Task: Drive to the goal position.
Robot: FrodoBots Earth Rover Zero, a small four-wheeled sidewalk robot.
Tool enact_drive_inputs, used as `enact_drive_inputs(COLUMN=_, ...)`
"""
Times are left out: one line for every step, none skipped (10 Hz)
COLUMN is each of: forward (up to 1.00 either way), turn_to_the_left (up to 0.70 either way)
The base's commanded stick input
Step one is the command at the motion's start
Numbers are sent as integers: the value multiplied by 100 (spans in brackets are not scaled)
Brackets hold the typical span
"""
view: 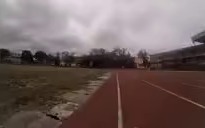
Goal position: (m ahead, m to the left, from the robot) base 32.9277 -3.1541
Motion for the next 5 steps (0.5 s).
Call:
enact_drive_inputs(forward=100, turn_to_the_left=0)
enact_drive_inputs(forward=100, turn_to_the_left=0)
enact_drive_inputs(forward=100, turn_to_the_left=0)
enact_drive_inputs(forward=100, turn_to_the_left=0)
enact_drive_inputs(forward=100, turn_to_the_left=0)
